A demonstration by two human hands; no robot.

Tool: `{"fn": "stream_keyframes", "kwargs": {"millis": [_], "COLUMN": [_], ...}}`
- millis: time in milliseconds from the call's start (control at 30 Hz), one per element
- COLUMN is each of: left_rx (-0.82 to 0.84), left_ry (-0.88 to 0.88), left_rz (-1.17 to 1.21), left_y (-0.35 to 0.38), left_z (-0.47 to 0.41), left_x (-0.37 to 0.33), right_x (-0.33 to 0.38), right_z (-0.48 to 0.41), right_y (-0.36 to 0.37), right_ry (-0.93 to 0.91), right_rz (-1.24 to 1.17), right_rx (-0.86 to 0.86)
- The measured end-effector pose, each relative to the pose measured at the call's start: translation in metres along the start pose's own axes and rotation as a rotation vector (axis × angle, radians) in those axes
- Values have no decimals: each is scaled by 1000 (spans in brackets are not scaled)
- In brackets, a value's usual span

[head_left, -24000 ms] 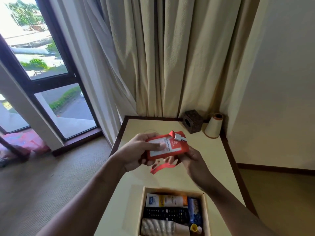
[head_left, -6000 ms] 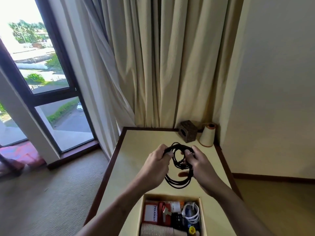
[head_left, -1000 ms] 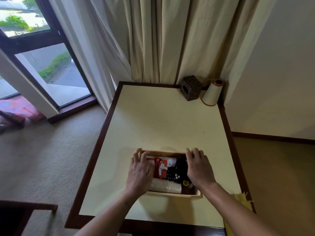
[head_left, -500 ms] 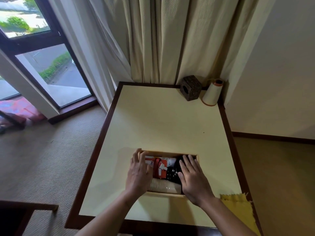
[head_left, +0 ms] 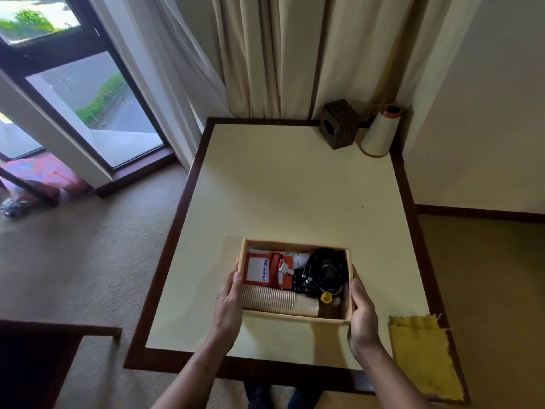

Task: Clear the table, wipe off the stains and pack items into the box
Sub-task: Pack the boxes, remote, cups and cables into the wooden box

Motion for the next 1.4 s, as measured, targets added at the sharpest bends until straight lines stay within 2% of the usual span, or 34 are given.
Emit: {"fn": "stream_keyframes", "kwargs": {"millis": [267, 433, 567, 900, 1133, 1400], "left_rx": [13, 51, 51, 57, 4, -18], "left_ry": [38, 100, 157, 219, 220, 251], "left_rz": [-17, -23, -21, -20, 5, -20], "left_y": [2, -8, -21, -57, -65, -64], "left_z": [-2, -31, -82, -278, -397, -451], "left_x": [-22, -59, -98, -203, -219, -227], "right_x": [3, 34, 70, 114, 105, 100], "right_z": [-9, -33, -71, -241, -358, -413], "right_y": [0, 28, 82, 227, 290, 318], "right_ry": [-20, -59, -113, -118, -84, -60], "right_rz": [3, 1, 34, 16, 56, 60], "right_rx": [102, 151, 213, 156, 129, 161]}}
Point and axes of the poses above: each hand's wrist, its own z-axis away from the middle knuckle, its own y-axis out of the palm, x = y × z, the point moved 4 cm from there along -z, towards the middle knuckle, and after that the axes turned 3 degrees about -y, right-handed, at the moved point
